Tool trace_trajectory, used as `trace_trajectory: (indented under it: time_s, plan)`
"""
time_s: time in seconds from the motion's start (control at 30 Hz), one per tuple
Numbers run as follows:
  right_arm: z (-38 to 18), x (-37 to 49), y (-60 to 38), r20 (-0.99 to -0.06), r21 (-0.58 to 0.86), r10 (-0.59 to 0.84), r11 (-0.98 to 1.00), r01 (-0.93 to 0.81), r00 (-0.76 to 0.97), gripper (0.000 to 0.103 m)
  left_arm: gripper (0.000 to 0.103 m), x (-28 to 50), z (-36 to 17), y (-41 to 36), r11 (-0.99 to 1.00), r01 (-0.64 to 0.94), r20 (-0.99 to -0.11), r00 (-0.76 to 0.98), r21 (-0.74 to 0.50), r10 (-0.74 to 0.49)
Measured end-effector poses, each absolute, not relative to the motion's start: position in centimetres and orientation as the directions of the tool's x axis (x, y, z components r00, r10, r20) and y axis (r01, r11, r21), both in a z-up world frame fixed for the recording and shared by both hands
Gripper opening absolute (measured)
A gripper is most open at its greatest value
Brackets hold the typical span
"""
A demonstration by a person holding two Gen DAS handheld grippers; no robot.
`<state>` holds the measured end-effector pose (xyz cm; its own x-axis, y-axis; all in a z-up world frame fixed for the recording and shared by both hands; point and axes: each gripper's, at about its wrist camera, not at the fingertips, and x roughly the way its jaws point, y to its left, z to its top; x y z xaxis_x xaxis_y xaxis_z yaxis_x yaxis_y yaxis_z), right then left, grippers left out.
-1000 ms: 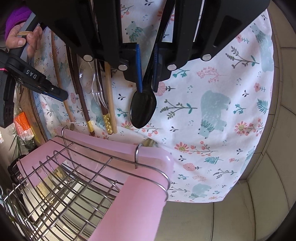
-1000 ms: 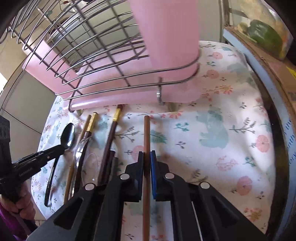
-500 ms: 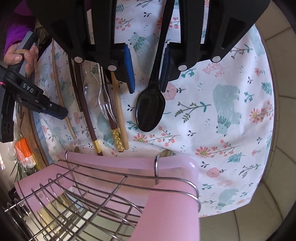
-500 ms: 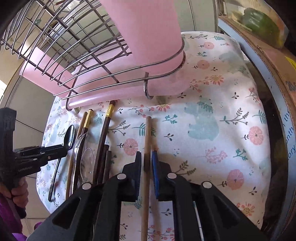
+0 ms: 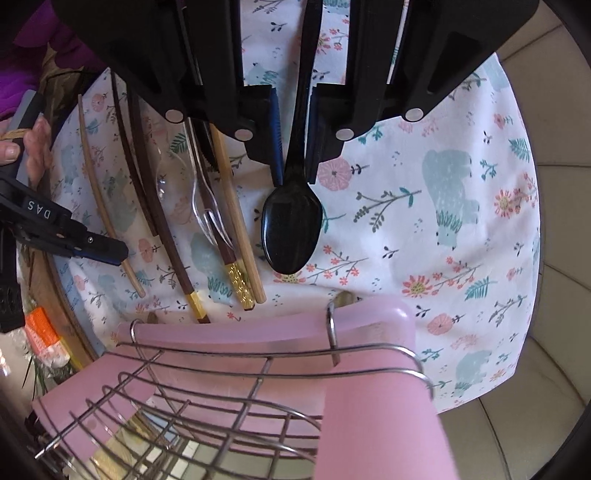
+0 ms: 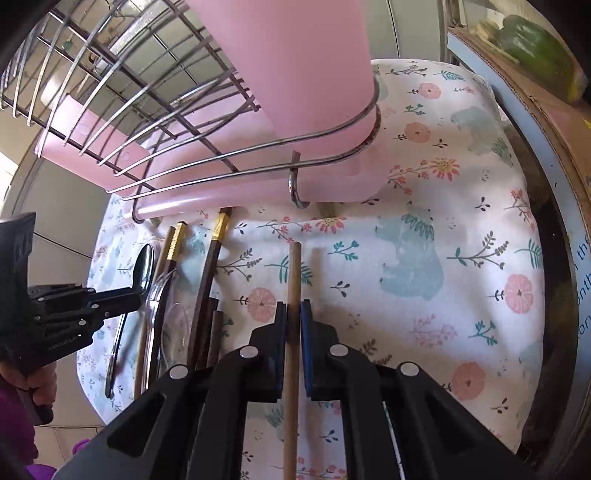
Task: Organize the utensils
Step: 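Lift the black spoon with the left tool while the right tool lifts the wooden chopstick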
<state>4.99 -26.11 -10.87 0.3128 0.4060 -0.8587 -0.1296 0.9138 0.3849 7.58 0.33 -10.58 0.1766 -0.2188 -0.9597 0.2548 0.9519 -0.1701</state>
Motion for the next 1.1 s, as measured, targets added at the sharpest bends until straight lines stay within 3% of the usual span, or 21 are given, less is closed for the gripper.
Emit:
trace_trajectory:
  time_s: [0.23,0.47,0.77,1.1]
  plan:
    - [-7.8,1.6,-27.9,-0.774,0.436,0.459,0.886,-0.159,0.437,0.007,0.01,4.2,-6.0,4.5,0.931,0.23,-0.876,0.332,-0.285,-0.35]
    - [-4.0,-1.2,-29.3,-0.661,0.454,0.485,0.866,-0.209,0.573,0.007,0.01,0.6,-0.2,6.5,0.897,0.244,-0.722,0.531,-0.37,-0.442]
    - [3.3,-3.8,-30.0,-0.5,0.418,0.477,0.864,-0.281,0.723,0.007,0.01,-0.7,6.3,4.9,0.868,0.278,-0.494,0.732,-0.411,-0.468]
    - [15.0,-1.7,-31.5,-0.237,0.337,0.399,0.889,-0.31,0.886,0.007,0.01,2.7,14.8,5.0,0.87,0.312,-0.248,0.873,-0.381,-0.421]
